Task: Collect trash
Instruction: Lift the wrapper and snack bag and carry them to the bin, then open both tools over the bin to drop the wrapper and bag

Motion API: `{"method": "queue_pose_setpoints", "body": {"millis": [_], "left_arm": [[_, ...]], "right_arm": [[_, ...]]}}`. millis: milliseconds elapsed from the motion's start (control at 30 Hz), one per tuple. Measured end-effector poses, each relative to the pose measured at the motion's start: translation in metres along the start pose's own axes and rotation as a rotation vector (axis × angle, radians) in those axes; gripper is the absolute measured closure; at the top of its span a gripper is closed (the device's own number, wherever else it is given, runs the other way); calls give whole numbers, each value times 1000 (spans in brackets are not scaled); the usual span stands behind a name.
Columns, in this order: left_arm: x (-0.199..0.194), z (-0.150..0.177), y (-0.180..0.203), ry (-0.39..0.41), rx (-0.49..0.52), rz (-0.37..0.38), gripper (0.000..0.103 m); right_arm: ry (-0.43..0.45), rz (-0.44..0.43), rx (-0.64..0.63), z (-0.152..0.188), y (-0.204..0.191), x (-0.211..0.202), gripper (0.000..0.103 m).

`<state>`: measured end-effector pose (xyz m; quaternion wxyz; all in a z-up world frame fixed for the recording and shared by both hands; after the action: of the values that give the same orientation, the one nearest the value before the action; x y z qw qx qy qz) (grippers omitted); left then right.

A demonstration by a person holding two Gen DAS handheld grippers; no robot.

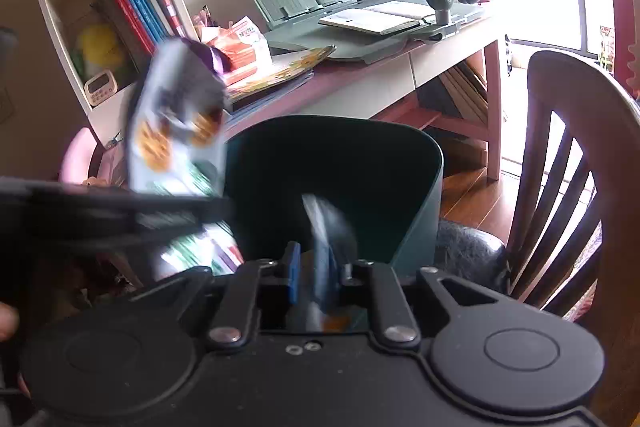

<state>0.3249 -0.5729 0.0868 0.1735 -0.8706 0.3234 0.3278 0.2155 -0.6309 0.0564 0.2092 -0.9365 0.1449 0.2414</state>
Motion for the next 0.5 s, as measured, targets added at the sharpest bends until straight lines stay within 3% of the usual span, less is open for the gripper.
{"method": "queue_pose_setpoints", "body": {"millis": [133,233,367,433,500], "left_arm": [[6,8,9,-25,-8,26,81],[0,11,11,-20,-15,19,64],[-10,10,3,10,-36,9,29],[-19,12,-3,25,-45,20,29],[-32,16,-10,36,-48,12,29]], "right_arm": [[16,13,-27,0,-2,-3,73],[14,14,-23,1,-2,-5,71],[21,20,-22,1,-3,-12,66],[25,18,-25,2,-6,-17,56],[27,8,-32,4,-11,-25,56]]}}
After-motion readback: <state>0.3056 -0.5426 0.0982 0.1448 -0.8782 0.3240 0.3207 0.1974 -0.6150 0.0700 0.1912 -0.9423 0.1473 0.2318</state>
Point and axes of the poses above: each gripper's, at about its wrist camera, not at the fingertips, and x roughly the way its jaws point, y to its right, z to its underside, the point moved 8 cm from there along x, roughly the way its jaws point, and after that the axes turned 2 degrees about y, right-handed, at the moved point
